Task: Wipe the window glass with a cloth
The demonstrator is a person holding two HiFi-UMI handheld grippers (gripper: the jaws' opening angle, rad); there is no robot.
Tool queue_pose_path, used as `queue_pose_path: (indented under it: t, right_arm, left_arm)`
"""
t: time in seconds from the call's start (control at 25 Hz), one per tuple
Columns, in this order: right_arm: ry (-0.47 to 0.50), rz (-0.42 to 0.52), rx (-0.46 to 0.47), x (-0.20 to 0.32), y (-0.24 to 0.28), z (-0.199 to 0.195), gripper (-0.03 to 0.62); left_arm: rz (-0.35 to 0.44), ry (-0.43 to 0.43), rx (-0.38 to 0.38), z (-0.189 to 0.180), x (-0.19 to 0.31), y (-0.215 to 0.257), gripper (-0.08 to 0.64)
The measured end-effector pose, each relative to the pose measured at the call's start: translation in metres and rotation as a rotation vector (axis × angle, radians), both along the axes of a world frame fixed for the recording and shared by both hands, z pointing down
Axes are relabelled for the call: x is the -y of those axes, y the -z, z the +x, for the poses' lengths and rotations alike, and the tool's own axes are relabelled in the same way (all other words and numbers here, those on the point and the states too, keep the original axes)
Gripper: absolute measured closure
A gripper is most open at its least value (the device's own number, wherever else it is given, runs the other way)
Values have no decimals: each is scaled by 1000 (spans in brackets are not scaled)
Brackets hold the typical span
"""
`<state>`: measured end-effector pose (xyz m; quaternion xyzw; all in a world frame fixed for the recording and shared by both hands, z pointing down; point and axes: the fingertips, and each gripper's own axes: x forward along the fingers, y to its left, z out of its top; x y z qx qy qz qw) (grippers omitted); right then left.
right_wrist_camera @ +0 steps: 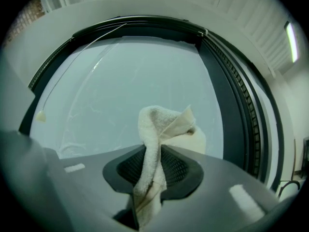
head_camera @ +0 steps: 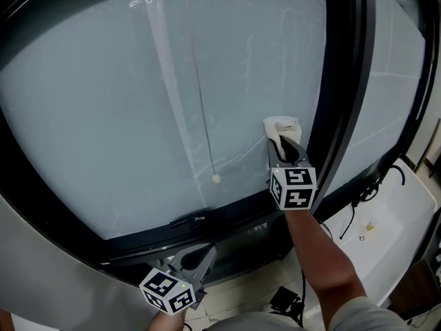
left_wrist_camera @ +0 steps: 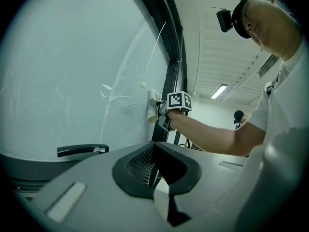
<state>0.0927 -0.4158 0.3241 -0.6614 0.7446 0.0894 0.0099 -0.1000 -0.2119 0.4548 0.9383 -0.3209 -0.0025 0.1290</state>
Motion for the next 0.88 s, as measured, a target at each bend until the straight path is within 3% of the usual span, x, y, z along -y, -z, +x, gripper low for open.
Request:
queue_pose_path:
  t: [0.88]
  right_arm:
    - [-3,-40,-34,-15,-2,-70,505]
  left_arm:
    - [7,-3,-35,-51,-16,4,543]
